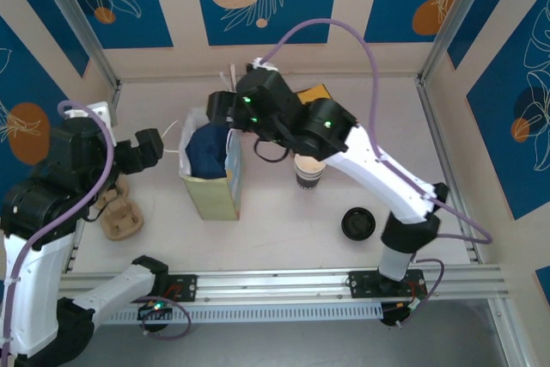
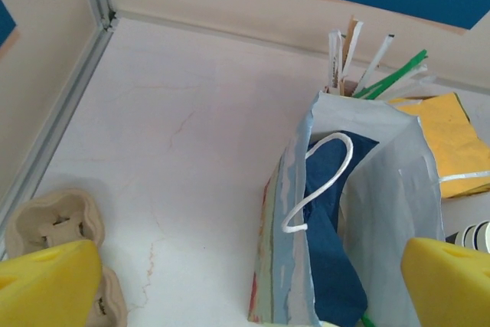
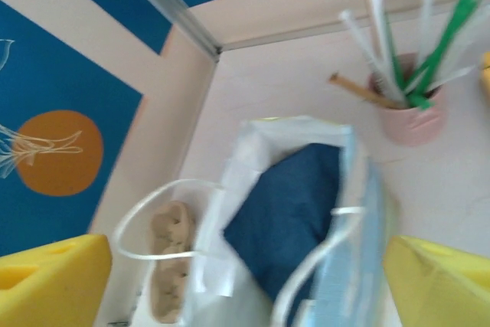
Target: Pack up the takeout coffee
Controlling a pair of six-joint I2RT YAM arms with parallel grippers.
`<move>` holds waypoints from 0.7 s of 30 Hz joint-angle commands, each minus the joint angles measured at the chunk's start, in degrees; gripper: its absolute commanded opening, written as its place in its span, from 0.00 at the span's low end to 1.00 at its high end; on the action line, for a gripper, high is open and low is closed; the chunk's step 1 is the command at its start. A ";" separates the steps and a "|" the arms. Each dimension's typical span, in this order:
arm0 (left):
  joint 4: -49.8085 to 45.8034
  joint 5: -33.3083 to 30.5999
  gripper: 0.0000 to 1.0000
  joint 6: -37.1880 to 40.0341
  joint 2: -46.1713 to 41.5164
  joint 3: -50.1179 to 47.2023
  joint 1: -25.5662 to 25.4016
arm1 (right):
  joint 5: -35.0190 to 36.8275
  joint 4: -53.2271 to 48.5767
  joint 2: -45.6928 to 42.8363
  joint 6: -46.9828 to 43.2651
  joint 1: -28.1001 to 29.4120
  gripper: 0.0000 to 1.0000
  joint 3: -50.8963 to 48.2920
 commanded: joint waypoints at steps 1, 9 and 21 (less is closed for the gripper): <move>2.46 1.13 1.00 1.90 1.69 -1.15 -0.58 | 5.02 0.50 -7.69 -2.06 -1.35 0.97 -8.42; 4.84 -0.02 1.00 2.83 7.07 -0.47 -0.44 | 5.95 2.55 -26.01 -0.89 -9.55 0.99 -31.14; 6.43 0.19 1.00 4.57 15.70 4.77 4.12 | 1.82 6.21 -42.10 -12.13 -29.79 0.99 -52.77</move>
